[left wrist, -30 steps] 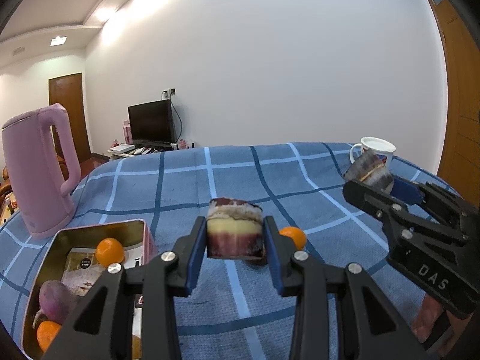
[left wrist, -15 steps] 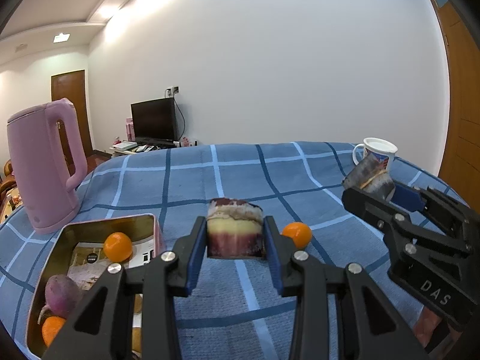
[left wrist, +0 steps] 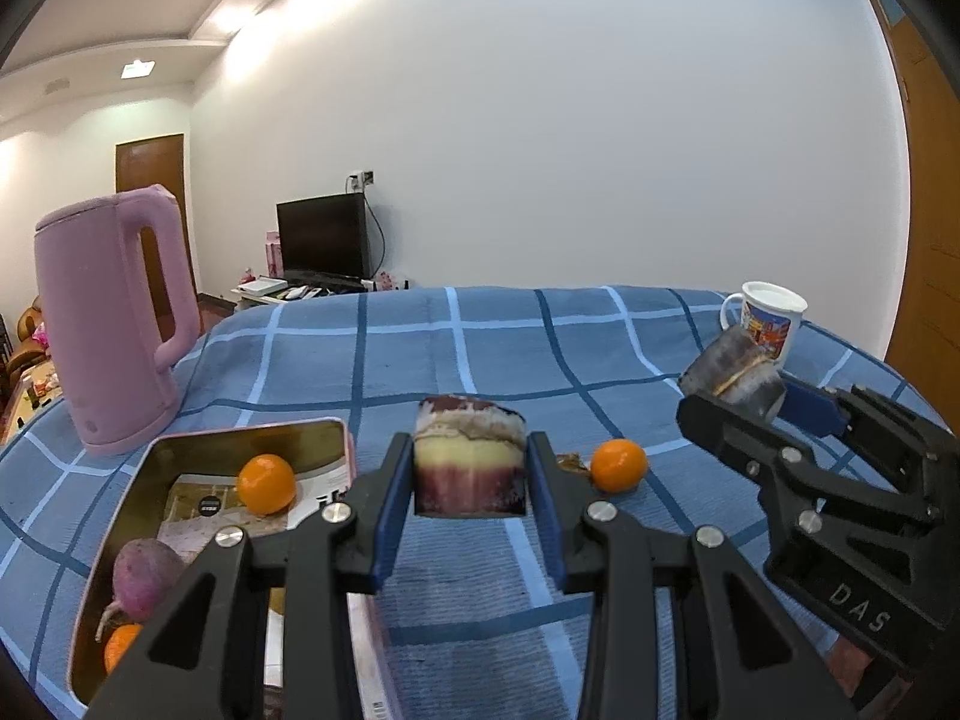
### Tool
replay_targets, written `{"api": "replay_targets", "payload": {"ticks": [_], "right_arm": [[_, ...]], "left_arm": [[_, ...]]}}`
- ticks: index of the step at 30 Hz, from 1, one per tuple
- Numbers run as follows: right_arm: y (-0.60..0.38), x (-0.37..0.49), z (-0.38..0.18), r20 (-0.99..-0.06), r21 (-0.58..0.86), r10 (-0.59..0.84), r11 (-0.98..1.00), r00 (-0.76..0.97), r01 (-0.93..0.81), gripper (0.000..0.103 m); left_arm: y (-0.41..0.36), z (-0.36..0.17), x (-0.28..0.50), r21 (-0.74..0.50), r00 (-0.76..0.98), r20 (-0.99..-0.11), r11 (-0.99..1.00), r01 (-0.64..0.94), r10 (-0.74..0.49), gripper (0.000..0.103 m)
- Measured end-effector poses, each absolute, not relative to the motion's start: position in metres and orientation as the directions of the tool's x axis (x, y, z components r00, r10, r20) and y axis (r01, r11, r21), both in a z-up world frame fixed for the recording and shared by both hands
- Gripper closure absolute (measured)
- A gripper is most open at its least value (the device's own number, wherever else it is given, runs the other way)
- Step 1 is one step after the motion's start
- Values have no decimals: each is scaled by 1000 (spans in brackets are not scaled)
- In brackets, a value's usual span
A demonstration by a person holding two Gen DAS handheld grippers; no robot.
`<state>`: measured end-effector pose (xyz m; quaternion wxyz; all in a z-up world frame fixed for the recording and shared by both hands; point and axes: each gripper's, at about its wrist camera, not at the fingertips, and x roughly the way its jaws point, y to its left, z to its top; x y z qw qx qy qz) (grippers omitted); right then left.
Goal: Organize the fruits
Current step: 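Grasp a taro slice with the left gripper and lift it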
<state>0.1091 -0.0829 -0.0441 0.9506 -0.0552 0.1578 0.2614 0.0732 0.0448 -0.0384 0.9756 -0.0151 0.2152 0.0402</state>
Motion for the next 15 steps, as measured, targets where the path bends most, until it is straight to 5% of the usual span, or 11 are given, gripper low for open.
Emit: {"api": "replay_targets", "payload": {"ticks": [15], "right_arm": [[-65, 109, -46, -345, -35, 498, 840, 796, -541, 57]], "left_arm": [[68, -39, 63, -26, 900, -423, 991, -131, 108, 64]]}}
